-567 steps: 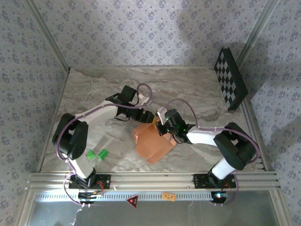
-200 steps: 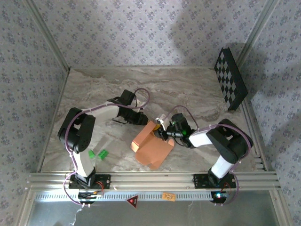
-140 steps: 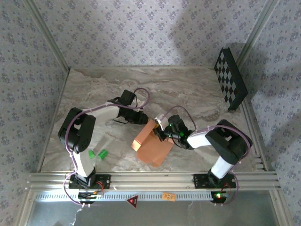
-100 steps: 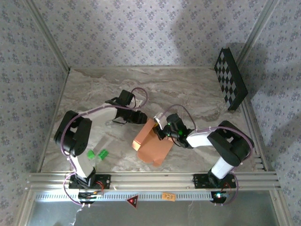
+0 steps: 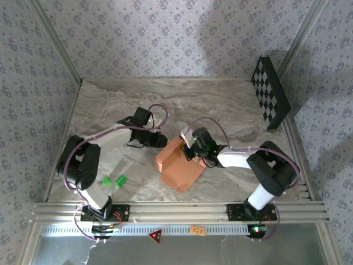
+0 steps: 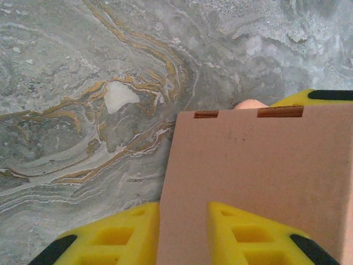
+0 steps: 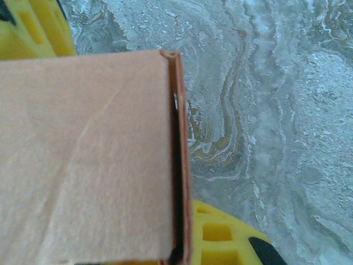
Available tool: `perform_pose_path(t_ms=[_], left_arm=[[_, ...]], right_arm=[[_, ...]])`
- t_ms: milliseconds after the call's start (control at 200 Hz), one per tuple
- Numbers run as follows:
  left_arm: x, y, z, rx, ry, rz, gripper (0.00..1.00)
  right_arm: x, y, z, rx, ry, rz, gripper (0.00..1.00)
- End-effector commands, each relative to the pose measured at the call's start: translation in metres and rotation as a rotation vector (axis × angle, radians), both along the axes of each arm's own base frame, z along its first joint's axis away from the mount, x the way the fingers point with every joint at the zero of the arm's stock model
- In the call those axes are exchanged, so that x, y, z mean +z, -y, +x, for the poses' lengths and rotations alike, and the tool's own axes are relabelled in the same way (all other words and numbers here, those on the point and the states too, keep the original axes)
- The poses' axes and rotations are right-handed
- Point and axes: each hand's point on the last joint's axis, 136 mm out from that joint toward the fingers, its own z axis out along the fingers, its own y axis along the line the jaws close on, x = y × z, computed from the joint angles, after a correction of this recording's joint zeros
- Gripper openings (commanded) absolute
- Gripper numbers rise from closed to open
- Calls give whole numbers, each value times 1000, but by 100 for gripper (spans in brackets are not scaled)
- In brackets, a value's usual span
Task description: Fold the paper box
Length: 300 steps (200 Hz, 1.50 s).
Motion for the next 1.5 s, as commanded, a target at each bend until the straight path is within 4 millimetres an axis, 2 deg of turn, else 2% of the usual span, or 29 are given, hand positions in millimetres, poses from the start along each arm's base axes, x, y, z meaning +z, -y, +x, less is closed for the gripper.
perform_pose_path(t_ms=[0, 175, 370, 465, 545, 695, 805, 940, 1064, 1264, 1494], left_arm=[[-7, 7, -15, -54, -64, -28, 29], [-11, 24, -23, -109, -94, -61, 29], [-13, 37, -27, -137, -111, -99, 28], [-13, 38, -25, -136, -104, -106, 29], [-11, 31, -20, -112, -74, -72, 30], [8, 9, -2, -30, 1, -40, 39], [35, -1, 10, 7, 67, -32, 50], [66, 3, 17, 4, 117, -47, 57], [79, 16, 18, -14, 126, -74, 58], [69, 36, 8, -67, 94, -68, 61], [52, 39, 7, -57, 81, -24, 63]], right_arm=[[0, 12, 12, -83, -7, -50, 0], [-3, 16, 20, -167, -15, -48, 0], [-6, 4, 18, -147, -24, -45, 0], [-9, -1, 14, -119, -35, -42, 0], [-13, 1, 9, -98, -56, -60, 0], [-12, 8, 3, -56, -43, -83, 0], [-11, 7, 1, -13, -8, -85, 0], [-11, 3, 0, 30, 28, -80, 0], [-11, 4, 1, 41, 56, -70, 1], [-8, 4, 0, 63, 97, -36, 2], [-6, 3, -2, 73, 108, -9, 5]])
